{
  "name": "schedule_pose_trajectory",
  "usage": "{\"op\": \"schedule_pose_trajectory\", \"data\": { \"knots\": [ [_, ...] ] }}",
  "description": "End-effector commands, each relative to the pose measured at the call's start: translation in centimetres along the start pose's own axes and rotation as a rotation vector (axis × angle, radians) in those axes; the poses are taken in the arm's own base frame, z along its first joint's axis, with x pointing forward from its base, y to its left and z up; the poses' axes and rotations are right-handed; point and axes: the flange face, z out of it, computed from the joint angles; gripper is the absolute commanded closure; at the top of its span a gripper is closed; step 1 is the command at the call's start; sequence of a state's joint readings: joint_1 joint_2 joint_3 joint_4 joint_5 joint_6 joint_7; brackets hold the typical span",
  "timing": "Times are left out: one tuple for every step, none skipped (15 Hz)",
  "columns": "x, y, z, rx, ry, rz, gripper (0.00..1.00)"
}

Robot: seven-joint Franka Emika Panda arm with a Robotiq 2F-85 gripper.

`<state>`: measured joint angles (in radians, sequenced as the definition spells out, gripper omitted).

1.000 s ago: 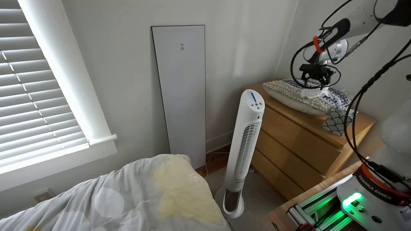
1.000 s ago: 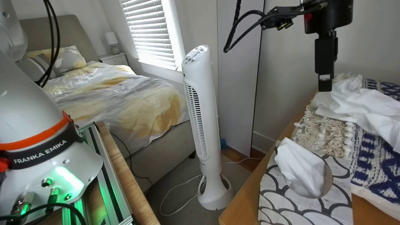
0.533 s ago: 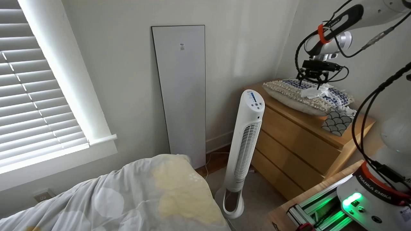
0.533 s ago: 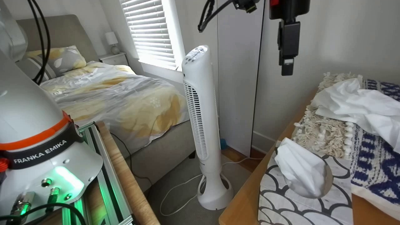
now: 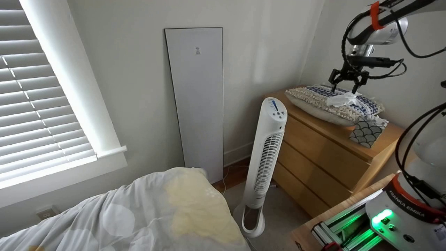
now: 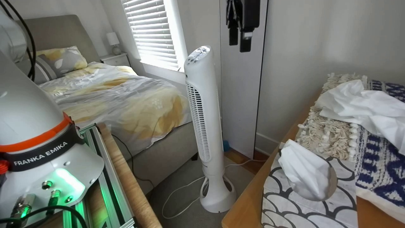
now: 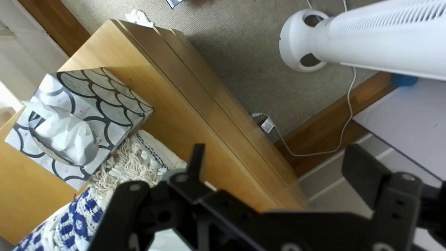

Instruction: Pick up the napkins from the bed and put them on top of the striped pillow

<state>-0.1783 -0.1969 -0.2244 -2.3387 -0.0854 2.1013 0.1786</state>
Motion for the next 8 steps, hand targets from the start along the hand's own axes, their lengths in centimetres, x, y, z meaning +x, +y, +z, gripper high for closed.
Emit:
{"op": "schedule_pose_trajectory", "data": {
  "knots": [
    [-4.5, 1.2, -1.7, 0.043, -0.03, -0.198, 0.0],
    [-5.2, 1.5, -2.0, 0.053, -0.037, -0.254, 0.0],
    [-5.8, 1.7, -2.3, 0.062, -0.041, -0.31, 0.0],
    [-3.7, 1.1, -2.0, 0.024, -0.037, -0.221, 0.0],
    [-4.2, 1.3, -2.4, 0.031, -0.035, -0.258, 0.0],
    [-4.6, 1.5, -2.5, 0.036, -0.032, -0.278, 0.0],
    [-4.9, 1.6, -2.6, 0.038, -0.029, -0.287, 0.0],
    [-5.0, 1.6, -2.6, 0.039, -0.03, -0.293, 0.0]
  ]
}}
